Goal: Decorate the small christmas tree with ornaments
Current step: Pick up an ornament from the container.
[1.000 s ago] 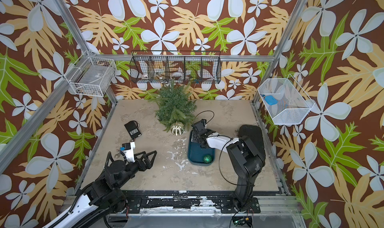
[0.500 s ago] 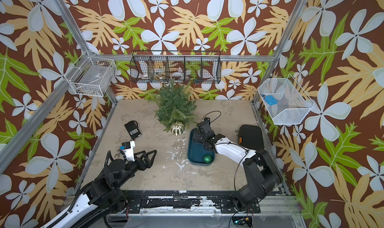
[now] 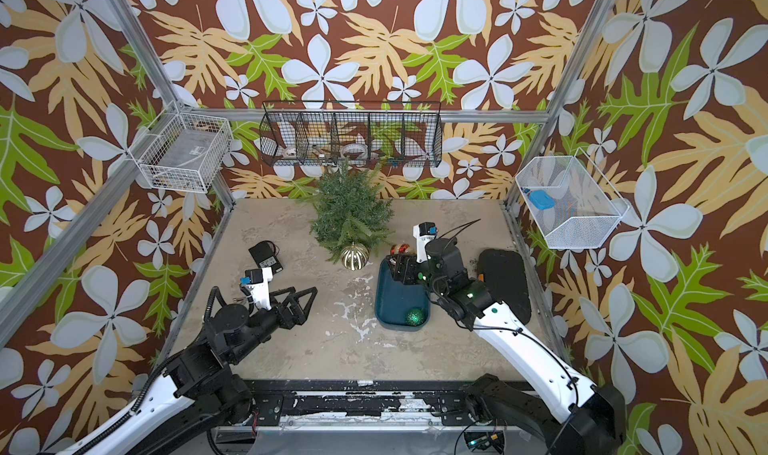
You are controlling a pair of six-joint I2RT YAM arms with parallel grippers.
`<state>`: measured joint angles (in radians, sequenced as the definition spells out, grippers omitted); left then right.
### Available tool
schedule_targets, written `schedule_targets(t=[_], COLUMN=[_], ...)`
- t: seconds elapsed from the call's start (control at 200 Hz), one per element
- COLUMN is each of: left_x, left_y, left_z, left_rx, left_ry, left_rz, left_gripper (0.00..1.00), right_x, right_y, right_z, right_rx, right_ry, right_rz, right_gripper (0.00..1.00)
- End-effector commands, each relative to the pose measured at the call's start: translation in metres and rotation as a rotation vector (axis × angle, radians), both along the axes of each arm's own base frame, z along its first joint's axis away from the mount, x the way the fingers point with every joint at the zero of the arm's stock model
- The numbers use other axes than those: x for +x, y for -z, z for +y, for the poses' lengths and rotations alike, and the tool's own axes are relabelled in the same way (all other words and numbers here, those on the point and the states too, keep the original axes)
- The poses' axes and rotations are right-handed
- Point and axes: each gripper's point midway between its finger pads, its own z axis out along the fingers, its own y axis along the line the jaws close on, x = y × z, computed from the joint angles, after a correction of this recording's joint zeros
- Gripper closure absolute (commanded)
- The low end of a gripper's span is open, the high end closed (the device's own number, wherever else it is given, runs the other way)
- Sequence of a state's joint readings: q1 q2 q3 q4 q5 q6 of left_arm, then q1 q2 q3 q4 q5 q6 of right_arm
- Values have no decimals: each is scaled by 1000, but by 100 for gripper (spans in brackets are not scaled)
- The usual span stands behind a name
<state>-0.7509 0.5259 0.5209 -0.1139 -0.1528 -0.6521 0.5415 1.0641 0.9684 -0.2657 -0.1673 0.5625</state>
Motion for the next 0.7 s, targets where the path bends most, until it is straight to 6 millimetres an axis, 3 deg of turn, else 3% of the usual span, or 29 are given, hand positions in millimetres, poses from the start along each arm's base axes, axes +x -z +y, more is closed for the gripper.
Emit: schedule_targets(t=[0.0,0.145,0.265,0.53,0.696], left_x=[3,9,14,15,8], left_y=[-20,-28,-38,-63,-76], left_z=[-8,-19,-22,-29,-43], left_rx=[-17,-22,-59,-176,-234], left_ry=[31,87,133,236,337], left_rz=[-55,-43,-35,-74,-114], left_gripper=[11,22,34,45,46], right_x=[-19,-33,-41,-60,-76], right_y=[-21,-55,-70,-92,-107], right_z=[13,26,34,48,55], right_rx=[40,103,138,208,260], right_ry=[-126,-229,-291,-426,-521], right_rz=[-7,-40,-46,-47,-47], right_gripper=[28,28,29,29,29])
